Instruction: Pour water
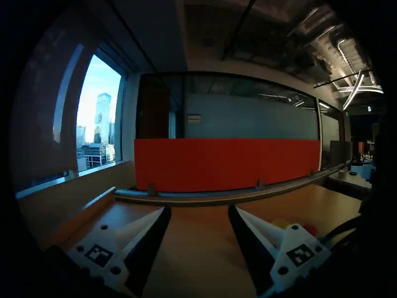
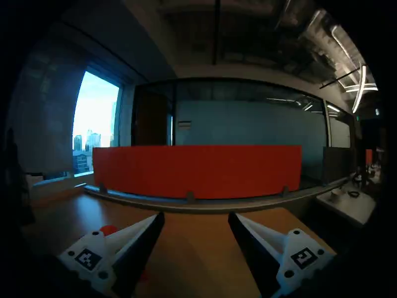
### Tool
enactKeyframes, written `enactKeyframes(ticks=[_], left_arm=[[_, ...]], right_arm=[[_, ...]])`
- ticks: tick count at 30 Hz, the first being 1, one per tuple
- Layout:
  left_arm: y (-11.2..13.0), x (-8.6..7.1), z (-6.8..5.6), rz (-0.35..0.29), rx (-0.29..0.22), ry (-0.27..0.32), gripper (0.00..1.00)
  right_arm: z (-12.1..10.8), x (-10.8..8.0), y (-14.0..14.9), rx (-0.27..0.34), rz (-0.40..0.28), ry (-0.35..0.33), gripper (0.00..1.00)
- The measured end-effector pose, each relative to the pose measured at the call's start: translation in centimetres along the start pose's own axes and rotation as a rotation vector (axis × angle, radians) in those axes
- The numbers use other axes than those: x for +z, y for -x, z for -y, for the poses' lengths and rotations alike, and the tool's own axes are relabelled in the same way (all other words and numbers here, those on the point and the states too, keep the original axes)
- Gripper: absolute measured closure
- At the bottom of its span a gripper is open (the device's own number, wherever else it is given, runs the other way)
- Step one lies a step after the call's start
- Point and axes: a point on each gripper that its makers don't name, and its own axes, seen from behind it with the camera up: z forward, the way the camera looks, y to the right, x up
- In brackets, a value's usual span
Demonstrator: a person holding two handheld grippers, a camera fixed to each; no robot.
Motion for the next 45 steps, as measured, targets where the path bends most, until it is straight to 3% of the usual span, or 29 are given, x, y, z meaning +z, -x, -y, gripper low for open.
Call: enactKeyframes(ticks=[12, 21, 33, 45], left_arm=[[-3.9, 1.2, -1.7, 0.029, -0.028, 0.090, 0.16], [-4.2, 1.1, -2.6, 0.041, -0.010, 0.165, 0.16], [-5.4, 0.5, -5.6, 0.053, 0.039, 0.351, 0.16], [-6.0, -0.5, -9.7, 0.045, -0.023, 0.554, 0.16]], right_arm=[[0.3, 0.2, -5.3, 0.024, -0.008, -0.033, 0.01], [0.9, 0.3, -5.6, -0.003, -0.008, -0.064, 0.01], [4.8, -0.8, -6.8, 0.004, -0.009, -0.289, 0.01], [9.5, -2.9, -7.0, 0.012, 0.026, -0.558, 0.01]])
